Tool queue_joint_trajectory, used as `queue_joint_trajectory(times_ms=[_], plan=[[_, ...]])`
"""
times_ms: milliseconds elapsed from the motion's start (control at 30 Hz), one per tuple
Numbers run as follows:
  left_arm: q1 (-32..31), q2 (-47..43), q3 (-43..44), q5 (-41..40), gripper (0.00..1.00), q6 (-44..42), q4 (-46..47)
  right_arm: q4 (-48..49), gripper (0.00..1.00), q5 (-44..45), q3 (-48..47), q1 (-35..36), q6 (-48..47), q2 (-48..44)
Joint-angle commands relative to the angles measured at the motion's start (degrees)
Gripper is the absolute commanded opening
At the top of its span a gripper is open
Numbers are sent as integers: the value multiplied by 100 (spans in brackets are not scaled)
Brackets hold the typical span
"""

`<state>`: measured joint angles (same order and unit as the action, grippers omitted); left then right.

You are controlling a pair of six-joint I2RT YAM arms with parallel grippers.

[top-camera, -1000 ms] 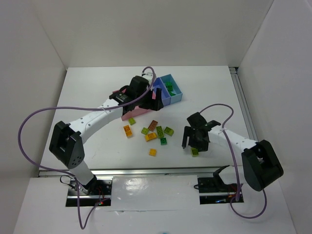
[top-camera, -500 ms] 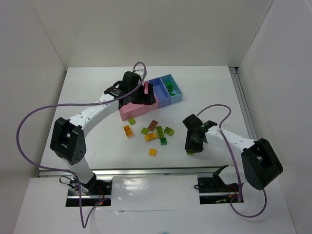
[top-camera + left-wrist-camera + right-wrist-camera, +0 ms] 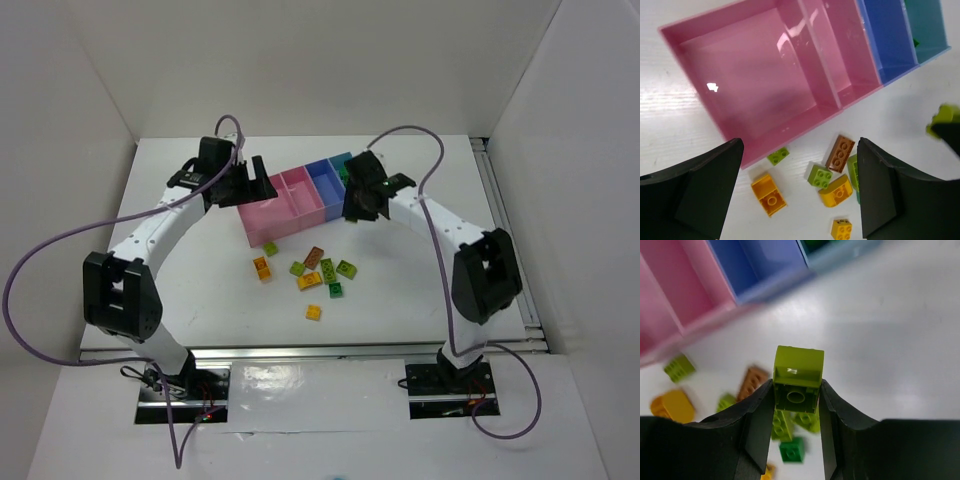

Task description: Sort the legos into containers by color

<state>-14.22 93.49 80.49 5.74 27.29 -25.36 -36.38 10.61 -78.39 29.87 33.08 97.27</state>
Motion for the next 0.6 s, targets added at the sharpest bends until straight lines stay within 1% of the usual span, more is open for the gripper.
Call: queue_joint_trajectory(times_ms=[0, 33, 100, 133, 233, 267, 333, 367, 400, 467, 500, 567], plan=[[95, -419, -208, 191, 94, 189, -319, 561, 29, 152, -913, -113, -425, 711], [95, -489, -209, 243, 94, 189, -390, 562, 29, 152, -1385, -113, -477, 879], [147, -560, -279, 244, 94, 189, -390, 623, 29, 152, -1836, -174, -539, 1318], [147, -612, -331, 244, 94, 189, -460, 623, 29, 213, -2212, -174, -539, 1460], [200, -788, -384, 191, 94, 136, -461, 623, 29, 213, -2741, -227, -592, 1952], [200, -876, -385, 191, 94, 136, -461, 623, 29, 213, -3074, -227, -644, 2075], [253, -946, -437, 191, 94, 84, -461, 623, 31, 327, -3331, -279, -645, 2364], [305, -947, -437, 321, 94, 84, -461, 702, 31, 328, -3480, -280, -645, 2445], [366, -947, -437, 375, 94, 5, -461, 850, 31, 241, -3542, -280, -645, 2524], [428, -947, -437, 471, 94, 5, -461, 852, 31, 91, -3744, -332, -645, 2848], [429, -947, -437, 472, 94, 5, -461, 756, 31, 38, -4119, -332, -645, 2989], [481, -1008, -516, 472, 94, 5, -461, 528, 31, -76, -4552, -332, -697, 3436]])
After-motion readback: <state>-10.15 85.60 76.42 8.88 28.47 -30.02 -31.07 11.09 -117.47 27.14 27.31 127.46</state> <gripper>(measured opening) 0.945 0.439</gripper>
